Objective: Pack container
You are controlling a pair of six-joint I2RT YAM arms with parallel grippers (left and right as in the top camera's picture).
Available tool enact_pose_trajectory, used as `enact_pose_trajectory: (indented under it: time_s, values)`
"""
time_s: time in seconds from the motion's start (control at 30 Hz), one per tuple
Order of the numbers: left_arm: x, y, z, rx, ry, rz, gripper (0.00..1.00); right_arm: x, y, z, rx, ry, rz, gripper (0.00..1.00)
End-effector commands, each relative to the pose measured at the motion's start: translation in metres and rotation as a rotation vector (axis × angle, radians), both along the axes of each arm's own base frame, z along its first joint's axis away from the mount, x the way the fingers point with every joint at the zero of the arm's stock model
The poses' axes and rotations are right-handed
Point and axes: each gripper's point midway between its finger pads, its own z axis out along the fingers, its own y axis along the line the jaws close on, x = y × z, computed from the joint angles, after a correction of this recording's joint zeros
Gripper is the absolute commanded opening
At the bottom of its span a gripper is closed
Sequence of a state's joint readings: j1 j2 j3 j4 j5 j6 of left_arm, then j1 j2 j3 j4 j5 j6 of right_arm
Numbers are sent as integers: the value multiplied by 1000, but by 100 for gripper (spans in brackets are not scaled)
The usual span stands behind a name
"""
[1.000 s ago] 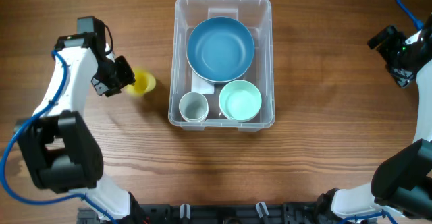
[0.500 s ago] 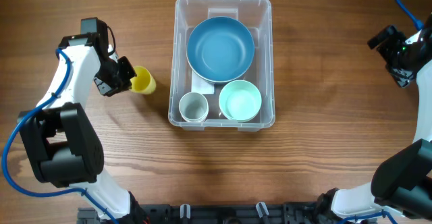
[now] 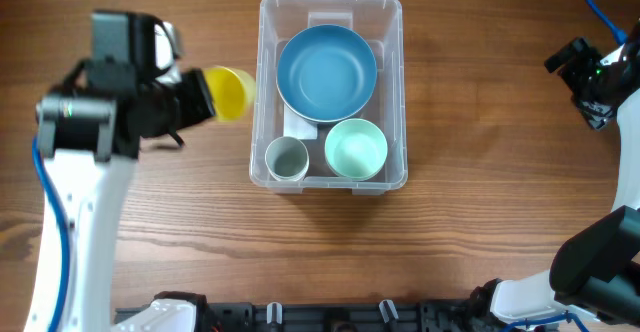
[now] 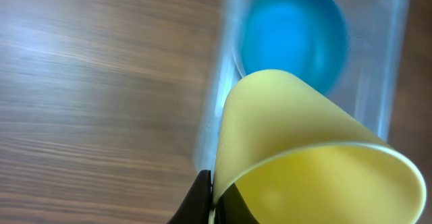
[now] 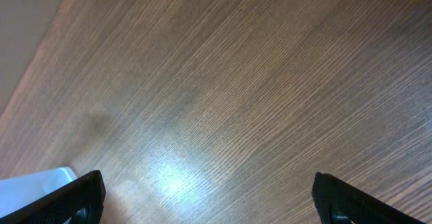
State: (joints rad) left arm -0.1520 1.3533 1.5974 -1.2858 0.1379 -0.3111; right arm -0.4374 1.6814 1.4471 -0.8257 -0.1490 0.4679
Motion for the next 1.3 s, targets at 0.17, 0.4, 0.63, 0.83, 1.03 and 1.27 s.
enact_pose_trajectory:
  time_s: [0.17, 0.4, 0.63, 0.83, 1.03, 1.27]
  values:
    - [-52, -53, -39, 114, 195, -222, 4, 1, 1, -3, 6, 4, -2, 100]
    - [-37, -53, -85, 198, 262, -185, 4, 1, 1, -3, 6, 4, -2, 100]
    - [-30, -61, -109, 195, 326, -196, 100, 1, 1, -3, 6, 4, -2, 99]
    - [-28, -66, -89, 153, 265, -201, 100, 1, 1, -3, 6, 4, -2, 100]
    - [-28, -64, -22, 76, 35, -178, 100, 1, 1, -3, 6, 4, -2, 100]
    - [-71, -42, 38, 17, -171, -176, 100, 1, 1, -3, 6, 4, -2, 100]
